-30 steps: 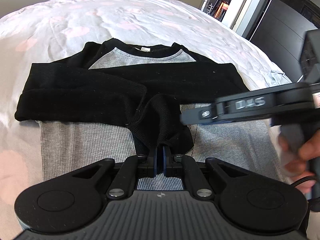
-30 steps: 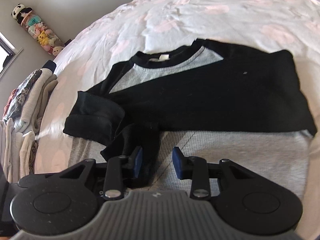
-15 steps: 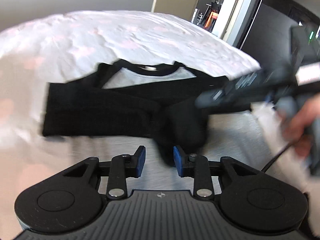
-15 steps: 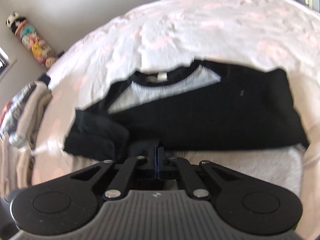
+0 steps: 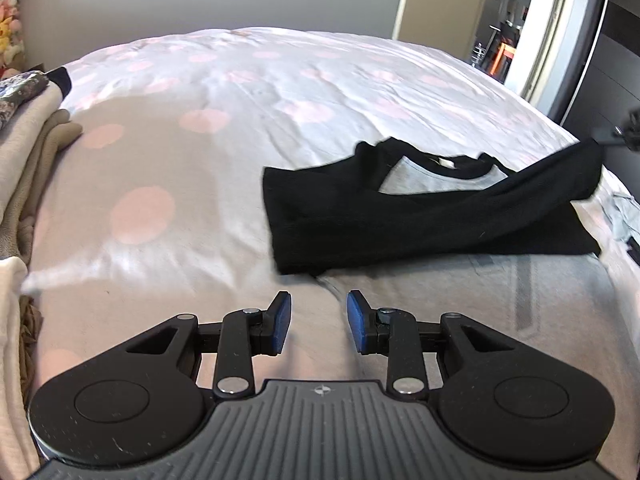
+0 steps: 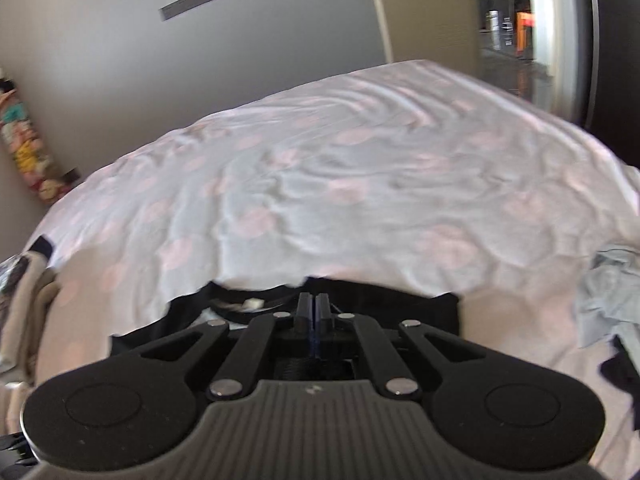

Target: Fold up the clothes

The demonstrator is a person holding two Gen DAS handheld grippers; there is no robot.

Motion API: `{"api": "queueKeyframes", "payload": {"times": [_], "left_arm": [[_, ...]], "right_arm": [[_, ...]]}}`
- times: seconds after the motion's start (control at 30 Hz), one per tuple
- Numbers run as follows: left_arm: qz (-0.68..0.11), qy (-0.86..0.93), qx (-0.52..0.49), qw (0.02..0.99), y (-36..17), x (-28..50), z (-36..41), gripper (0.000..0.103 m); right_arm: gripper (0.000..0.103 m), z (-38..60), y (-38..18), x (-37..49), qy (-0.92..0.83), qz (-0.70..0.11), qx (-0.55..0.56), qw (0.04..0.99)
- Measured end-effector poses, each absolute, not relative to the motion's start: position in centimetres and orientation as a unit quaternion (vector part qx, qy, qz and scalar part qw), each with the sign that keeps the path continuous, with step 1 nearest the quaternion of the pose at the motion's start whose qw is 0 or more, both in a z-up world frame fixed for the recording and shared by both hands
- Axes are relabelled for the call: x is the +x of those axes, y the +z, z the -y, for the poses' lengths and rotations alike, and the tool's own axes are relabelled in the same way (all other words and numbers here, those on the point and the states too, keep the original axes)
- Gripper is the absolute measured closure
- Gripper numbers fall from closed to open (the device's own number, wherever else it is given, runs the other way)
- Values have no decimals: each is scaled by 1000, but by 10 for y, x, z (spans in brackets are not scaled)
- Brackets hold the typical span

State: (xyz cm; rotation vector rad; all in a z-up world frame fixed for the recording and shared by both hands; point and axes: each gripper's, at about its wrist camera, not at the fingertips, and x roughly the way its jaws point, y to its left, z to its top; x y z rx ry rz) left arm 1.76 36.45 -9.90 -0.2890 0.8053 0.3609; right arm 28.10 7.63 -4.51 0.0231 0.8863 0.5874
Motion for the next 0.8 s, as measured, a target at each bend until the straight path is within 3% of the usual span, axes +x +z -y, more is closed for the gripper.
{"api": "queueKeyframes", "payload": {"times": [0.2, 0.63, 0.67, 0.73, 0.8], "left_arm": [[-382, 175, -128, 898, -110, 26, -379, 72], [-365, 135, -63, 919, -135, 46, -379, 72], [-364, 133, -58, 920, -136, 47, -378, 72], [-361, 129, -53, 922, -138, 48, -378, 72], [-361, 128, -48, 922, -140, 49, -378, 72]], "right_arm": [[101, -57, -45, 299, 238, -417, 7, 877], [88, -21, -90, 302, 254, -458, 15, 852], [86, -19, -94, 302, 255, -461, 16, 850], [72, -21, -101, 300, 258, -465, 14, 847], [72, -26, -110, 299, 258, -471, 18, 844]]}}
